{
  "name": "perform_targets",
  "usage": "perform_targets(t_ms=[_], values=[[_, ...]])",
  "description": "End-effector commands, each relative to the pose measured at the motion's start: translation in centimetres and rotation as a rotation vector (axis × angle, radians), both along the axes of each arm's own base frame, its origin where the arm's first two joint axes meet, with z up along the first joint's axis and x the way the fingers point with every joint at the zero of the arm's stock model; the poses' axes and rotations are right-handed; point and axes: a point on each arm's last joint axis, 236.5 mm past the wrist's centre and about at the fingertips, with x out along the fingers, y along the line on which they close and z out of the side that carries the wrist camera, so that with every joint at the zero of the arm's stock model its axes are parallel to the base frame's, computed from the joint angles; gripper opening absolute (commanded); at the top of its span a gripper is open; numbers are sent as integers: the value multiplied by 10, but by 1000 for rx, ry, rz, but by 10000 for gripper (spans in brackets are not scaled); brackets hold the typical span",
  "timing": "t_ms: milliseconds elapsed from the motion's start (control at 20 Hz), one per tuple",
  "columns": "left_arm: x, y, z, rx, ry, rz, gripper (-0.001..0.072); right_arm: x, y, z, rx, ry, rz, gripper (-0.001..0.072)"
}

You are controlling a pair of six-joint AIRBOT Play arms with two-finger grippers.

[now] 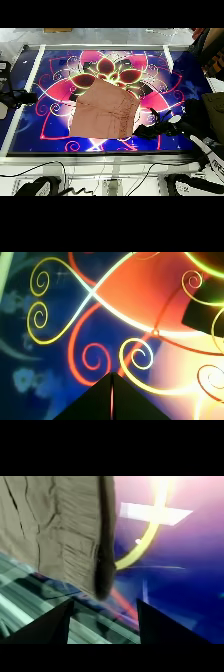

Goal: Fold the clothes and pants, and hang the long-sleeved shirts on hangers.

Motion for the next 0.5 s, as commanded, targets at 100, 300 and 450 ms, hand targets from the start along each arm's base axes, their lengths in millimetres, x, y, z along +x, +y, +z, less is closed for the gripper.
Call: perform_targets(t_ms=[100, 300, 450], values=[[1, -2, -27, -36, 81, 10, 10, 16, 17, -13, 73, 32, -68, 443], [-7, -15, -88, -153, 273, 34, 7, 32, 16, -9, 63, -26, -61, 362], [-21, -54, -139, -304, 471, -45, 7, 35, 16, -7, 59, -52, -41, 341]])
